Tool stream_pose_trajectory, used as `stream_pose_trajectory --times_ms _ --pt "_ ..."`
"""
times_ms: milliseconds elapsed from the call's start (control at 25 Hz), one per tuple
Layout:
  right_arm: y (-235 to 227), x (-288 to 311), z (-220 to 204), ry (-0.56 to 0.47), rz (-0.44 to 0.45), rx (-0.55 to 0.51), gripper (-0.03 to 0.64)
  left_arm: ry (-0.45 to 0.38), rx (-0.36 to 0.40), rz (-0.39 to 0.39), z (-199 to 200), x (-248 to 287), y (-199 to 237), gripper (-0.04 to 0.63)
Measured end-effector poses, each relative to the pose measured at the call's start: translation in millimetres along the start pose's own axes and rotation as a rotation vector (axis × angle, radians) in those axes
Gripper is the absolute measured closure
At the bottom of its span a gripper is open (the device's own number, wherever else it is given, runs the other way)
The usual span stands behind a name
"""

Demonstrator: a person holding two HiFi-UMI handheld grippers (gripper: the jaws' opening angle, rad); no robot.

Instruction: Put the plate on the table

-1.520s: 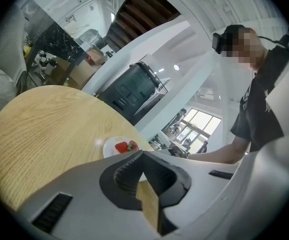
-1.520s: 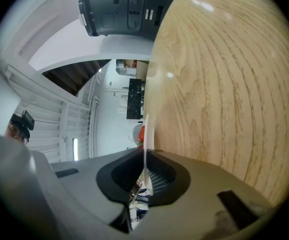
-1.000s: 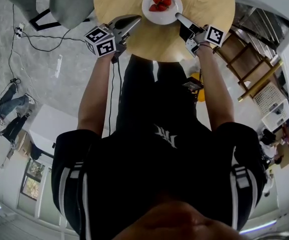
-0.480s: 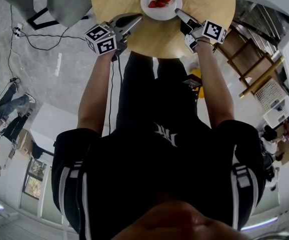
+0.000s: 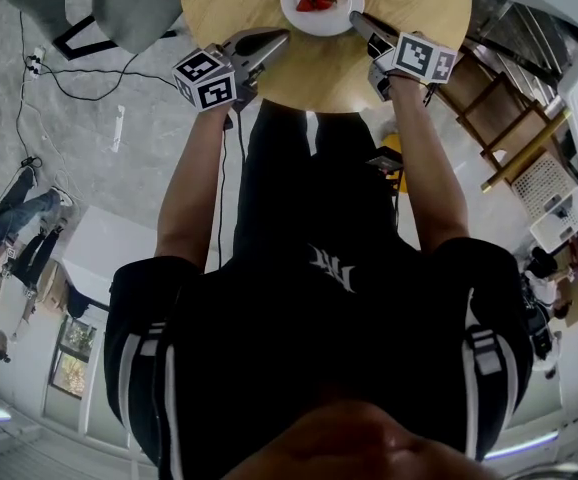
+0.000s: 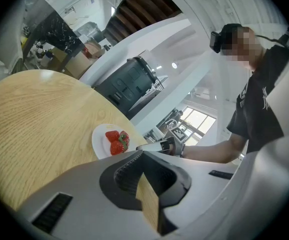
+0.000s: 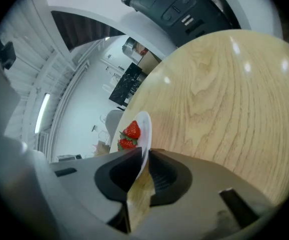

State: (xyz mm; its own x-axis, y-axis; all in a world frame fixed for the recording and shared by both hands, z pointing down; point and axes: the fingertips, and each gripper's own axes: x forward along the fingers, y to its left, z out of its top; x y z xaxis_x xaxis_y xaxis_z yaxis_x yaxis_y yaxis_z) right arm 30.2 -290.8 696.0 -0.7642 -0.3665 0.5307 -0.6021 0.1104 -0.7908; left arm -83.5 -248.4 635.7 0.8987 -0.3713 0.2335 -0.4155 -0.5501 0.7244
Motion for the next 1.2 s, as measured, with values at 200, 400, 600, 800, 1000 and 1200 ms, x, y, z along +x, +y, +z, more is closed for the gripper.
stream_pose_trajectory --times_ms 200,400,600,800,1000,1200 --pt "-2.5 -1.6 -0.2 0.000 -0.065 -0.083 0.561 0.001 0.001 -0.004 -1.7 1.4 -2.8 0.594" --pt "-1.8 -0.2 1.3 0.009 -0.123 -0.168 0.553 0.007 0.002 -0.005 -2.9 0.7 -2.5 0.594" --pt "-4.9 2.3 1.4 0.024 -0.165 -0.250 0.546 0.007 0.002 -0.004 -5.0 -1.6 -2.2 0.594" --pt "-2.4 6.4 0.6 0.052 -0.187 -0.313 0.538 0.015 -0.002 0.000 -7.7 -4.4 -1.1 0.594" --pt "-5.1 10.7 -1.0 0.061 -0.197 -0.338 0.535 0.017 -0.004 0.006 -9.8 -5.4 -1.3 0.594" --pt "-3.4 14.3 -3.0 0.082 -0.203 -0.366 0.535 0.016 -0.010 0.016 -10.5 -8.9 2.9 0.594"
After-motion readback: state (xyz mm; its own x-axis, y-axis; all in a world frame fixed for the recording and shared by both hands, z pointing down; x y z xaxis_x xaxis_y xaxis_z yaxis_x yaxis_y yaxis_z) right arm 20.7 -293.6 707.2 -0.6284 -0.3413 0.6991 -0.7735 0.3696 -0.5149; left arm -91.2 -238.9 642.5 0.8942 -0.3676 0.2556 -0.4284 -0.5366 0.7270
